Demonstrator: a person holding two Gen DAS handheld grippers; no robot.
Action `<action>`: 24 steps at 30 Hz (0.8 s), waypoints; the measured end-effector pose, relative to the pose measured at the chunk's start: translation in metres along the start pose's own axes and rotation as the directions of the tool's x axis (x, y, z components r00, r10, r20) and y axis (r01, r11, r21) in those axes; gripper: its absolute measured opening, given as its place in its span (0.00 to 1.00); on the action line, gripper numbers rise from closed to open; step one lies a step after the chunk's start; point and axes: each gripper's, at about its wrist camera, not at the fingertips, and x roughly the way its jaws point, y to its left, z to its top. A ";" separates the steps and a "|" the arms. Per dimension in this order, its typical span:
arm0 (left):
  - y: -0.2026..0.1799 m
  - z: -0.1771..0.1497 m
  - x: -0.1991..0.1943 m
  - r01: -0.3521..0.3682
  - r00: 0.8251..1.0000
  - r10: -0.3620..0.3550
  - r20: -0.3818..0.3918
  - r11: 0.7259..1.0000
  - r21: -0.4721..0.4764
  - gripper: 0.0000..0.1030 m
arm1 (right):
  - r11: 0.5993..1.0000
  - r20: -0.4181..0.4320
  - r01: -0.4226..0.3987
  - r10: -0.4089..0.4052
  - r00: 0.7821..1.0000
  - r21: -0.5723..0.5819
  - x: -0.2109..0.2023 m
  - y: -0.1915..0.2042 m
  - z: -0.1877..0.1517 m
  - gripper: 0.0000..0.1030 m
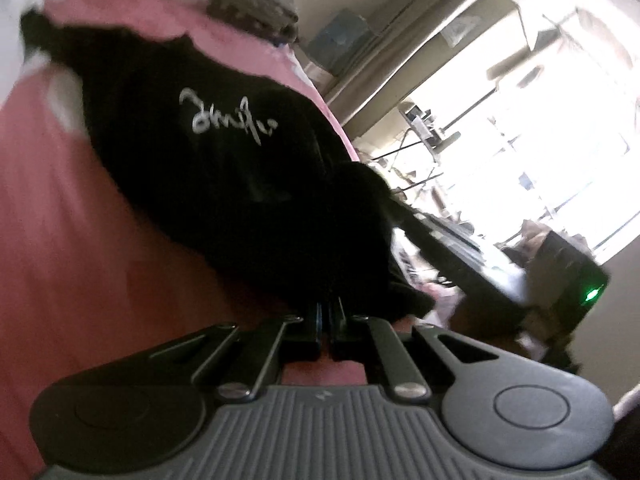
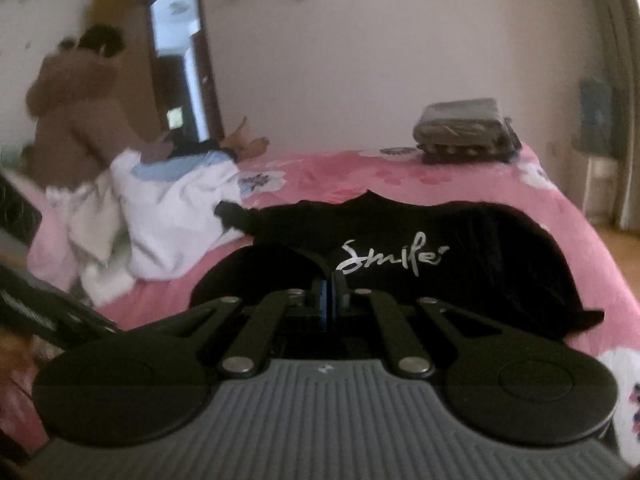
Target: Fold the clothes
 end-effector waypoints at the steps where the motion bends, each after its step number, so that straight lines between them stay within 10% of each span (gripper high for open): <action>1: 0.003 -0.002 -0.002 0.012 1.000 -0.012 -0.007 1.000 -0.014 0.03 | 1.000 -0.008 -0.010 0.010 1.000 -0.023 0.000 0.005 -0.002 0.01; 16: 0.045 -0.059 -0.008 -0.211 0.966 0.214 -0.147 0.977 0.039 0.04 | 0.975 -0.223 -0.136 0.096 0.970 -0.174 0.016 0.064 -0.065 0.01; 24: 0.006 -0.052 -0.008 -0.313 0.937 0.348 -0.038 0.881 0.355 0.45 | 0.981 -0.214 -0.123 0.089 0.973 -0.150 0.014 0.067 -0.066 0.02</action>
